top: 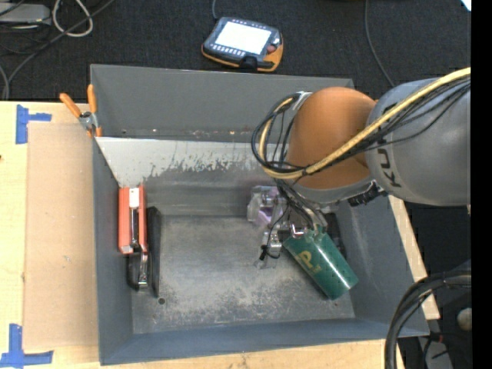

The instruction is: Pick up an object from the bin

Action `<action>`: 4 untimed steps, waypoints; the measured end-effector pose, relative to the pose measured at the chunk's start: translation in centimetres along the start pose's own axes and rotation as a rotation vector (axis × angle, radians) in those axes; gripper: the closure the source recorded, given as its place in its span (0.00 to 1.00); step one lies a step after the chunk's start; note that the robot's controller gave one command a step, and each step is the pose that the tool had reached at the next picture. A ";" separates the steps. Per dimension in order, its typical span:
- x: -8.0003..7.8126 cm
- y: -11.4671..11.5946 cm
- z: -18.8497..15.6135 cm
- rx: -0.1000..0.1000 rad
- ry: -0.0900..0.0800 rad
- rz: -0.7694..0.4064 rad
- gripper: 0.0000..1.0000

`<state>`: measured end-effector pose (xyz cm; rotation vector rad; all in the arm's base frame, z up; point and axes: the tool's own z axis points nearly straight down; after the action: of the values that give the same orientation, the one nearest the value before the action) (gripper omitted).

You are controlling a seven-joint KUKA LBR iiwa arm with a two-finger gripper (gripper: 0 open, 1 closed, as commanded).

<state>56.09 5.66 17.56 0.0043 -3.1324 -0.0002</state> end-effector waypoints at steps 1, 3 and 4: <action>-0.2 -0.1 -0.5 0.000 -0.008 0.003 0.00; -5.7 -9.0 4.0 -0.003 -0.016 -0.109 0.00; -6.1 -7.8 7.6 -0.007 -0.005 0.415 0.00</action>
Offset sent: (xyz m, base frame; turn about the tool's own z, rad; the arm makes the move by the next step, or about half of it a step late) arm 0.0479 -0.0804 -0.1056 -0.0123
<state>62.10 -2.13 9.93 -0.6423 -3.0708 -0.0080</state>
